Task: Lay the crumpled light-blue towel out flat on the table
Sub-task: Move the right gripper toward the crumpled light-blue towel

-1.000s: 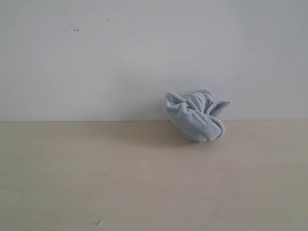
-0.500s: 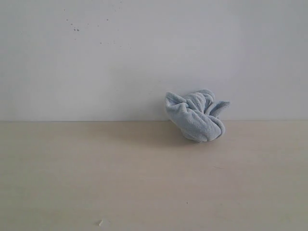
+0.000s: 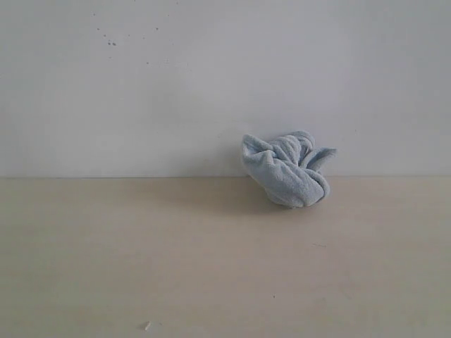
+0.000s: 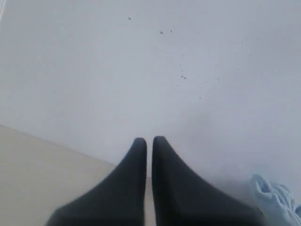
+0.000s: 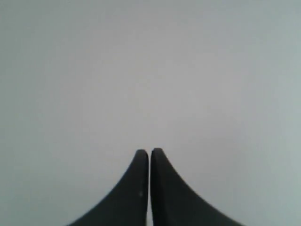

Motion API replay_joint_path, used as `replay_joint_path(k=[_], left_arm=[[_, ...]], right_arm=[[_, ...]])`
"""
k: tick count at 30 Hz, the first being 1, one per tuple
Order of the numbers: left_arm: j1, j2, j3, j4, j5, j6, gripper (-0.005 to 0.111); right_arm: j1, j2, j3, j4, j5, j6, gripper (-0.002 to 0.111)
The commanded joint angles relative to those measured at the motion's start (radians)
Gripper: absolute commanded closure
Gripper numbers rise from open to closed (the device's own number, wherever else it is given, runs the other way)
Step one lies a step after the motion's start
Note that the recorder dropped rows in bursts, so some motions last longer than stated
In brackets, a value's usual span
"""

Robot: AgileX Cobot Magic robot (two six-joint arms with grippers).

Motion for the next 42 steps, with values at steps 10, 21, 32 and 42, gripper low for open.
replay_joint_path(k=[10, 21, 32, 42], left_arm=[[0.002, 0.108, -0.131, 0.088, 0.308, -0.189, 0.103], [0.002, 1.049, -0.600, -0.280, 0.988, 0.672, 0.103], [0.002, 1.308, -0.598, -0.446, 1.067, 0.809, 0.103], [0.002, 1.306, -0.600, -0.643, 1.083, 1.008, 0.103]], right_arm=[[0.034, 0.962, -0.053, 1.289, 0.131, -1.194, 0.108], [0.030, 0.838, -0.068, 1.289, -0.165, -0.246, 0.108], [-0.236, 0.615, -0.028, -2.183, 0.238, 2.803, 0.108], [-0.292, 0.903, -0.107, -2.200, 0.197, 2.811, 0.108]])
